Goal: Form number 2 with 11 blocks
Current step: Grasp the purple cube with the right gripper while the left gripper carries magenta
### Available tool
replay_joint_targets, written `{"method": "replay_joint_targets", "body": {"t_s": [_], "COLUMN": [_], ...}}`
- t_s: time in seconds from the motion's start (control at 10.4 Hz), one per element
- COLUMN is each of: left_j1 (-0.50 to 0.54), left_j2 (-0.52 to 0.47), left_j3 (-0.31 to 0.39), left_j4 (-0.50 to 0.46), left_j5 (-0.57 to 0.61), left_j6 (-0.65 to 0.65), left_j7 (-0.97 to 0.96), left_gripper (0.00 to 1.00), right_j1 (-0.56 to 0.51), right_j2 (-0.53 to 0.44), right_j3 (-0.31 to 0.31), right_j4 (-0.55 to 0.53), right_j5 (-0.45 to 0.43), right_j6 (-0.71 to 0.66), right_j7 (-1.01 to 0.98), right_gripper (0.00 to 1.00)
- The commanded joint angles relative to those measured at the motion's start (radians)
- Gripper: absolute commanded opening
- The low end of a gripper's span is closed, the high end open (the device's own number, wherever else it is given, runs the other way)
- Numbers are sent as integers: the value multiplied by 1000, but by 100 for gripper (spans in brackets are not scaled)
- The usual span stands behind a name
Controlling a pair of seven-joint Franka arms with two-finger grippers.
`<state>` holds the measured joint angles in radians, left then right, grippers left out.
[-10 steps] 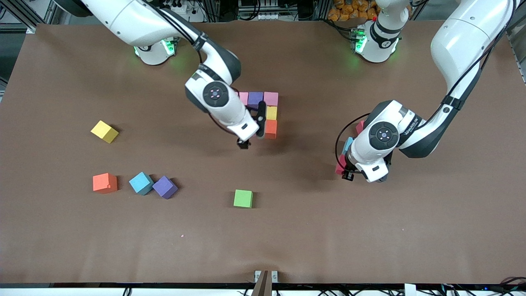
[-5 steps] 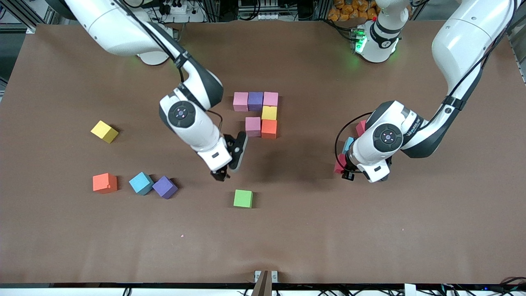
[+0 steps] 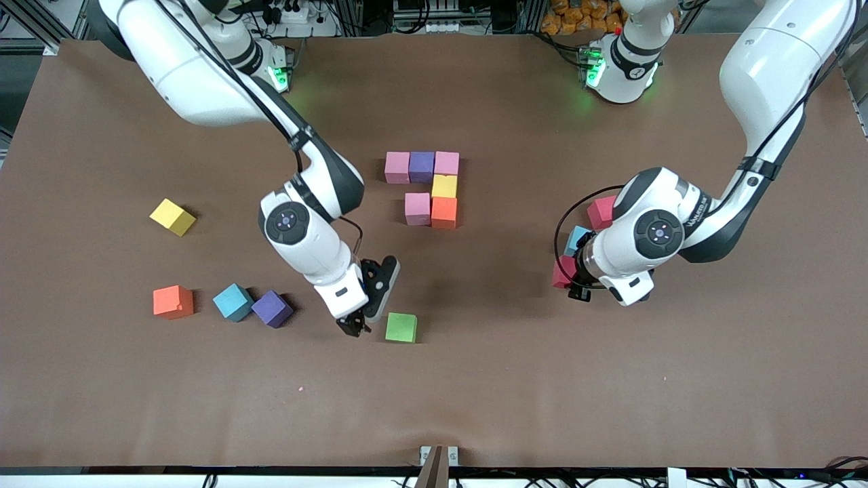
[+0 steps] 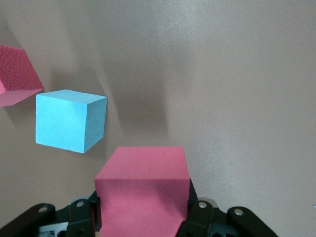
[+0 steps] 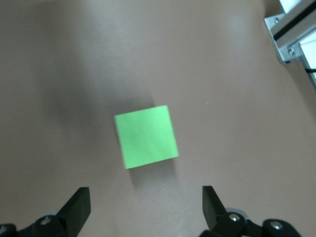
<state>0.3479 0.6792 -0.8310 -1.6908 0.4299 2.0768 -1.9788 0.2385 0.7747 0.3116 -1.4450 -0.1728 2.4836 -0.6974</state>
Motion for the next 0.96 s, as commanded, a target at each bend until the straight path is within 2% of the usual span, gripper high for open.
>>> {"method": "replay_joint_targets", "body": {"t_s": [0.0, 0.29, 0.48, 0.67, 0.87], "left_j1": [-6, -61, -131, -196, -262], "left_j2": [-24, -21, -12, 5, 25], "left_j3": [-5, -5, -2, 1, 12], "left_j4": [11, 14, 31, 63, 101], "left_j5": [-23, -26, -23, -26, -26], "left_j6": [-26, -38, -40, -38, -37], "left_j7": [-60, -103, -179, -253, -314], "left_gripper": [35, 35, 35, 35, 35], "right_j1": [-94, -218, -240, -255, -306], "right_j2": [29, -23, -81, -116, -135], "right_j3": [-14, -15, -15, -22, -22], "right_j4": [32, -49, -54, -57, -122], "right_j5": [1, 3, 18, 19, 19], "right_j6": [-15, -47, -193, -280, -276], "right_j7": [-103, -169, -143, -3, 59], "right_gripper": [100, 100, 100, 100, 100]}}
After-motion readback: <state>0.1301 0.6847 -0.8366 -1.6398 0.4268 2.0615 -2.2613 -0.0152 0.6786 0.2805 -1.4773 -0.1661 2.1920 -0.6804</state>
